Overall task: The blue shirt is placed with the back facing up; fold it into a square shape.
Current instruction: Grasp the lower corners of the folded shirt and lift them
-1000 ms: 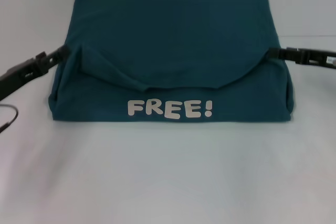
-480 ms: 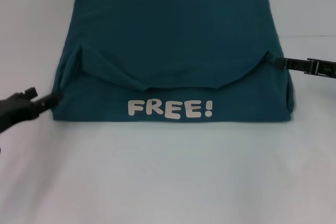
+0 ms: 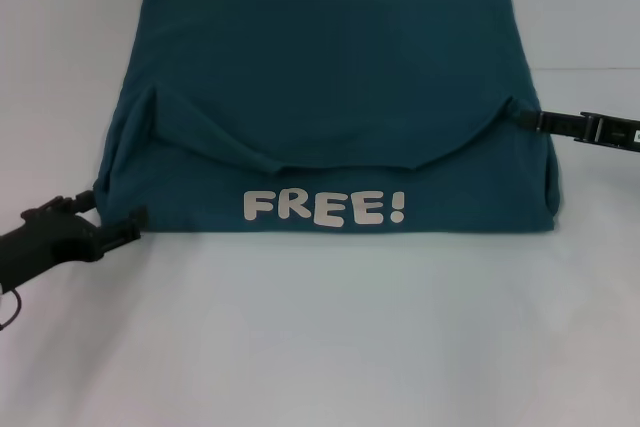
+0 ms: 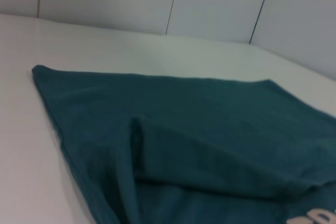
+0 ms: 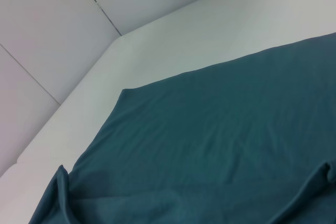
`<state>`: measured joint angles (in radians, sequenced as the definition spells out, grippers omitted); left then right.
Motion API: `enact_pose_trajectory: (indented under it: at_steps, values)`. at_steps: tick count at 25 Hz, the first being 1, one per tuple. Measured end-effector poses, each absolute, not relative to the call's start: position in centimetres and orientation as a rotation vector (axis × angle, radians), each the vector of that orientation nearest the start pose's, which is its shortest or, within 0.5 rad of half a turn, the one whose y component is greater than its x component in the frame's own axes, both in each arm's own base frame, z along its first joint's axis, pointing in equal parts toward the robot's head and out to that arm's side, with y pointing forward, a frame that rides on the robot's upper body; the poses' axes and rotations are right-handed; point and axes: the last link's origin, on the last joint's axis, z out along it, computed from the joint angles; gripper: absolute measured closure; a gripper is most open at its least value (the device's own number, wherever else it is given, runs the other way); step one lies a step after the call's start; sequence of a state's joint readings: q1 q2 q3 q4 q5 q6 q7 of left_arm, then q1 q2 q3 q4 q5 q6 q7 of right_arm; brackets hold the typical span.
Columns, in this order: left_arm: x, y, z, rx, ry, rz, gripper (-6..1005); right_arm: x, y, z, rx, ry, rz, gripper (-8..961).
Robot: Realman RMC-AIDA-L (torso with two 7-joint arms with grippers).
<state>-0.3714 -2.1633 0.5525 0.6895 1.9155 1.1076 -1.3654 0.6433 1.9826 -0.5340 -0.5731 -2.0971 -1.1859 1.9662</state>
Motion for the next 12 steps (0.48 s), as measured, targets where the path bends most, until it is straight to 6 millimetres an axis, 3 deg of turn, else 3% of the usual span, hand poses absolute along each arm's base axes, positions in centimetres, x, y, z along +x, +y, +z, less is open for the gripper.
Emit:
enact_pose_trajectory:
  at_steps: [12]
  values:
    - [-35.8, 33.2, -0.7, -2.096, -0.913, -0.386, 122, 30.2, 40.0, 4.8, -2.106, 1.366, 0.643, 230]
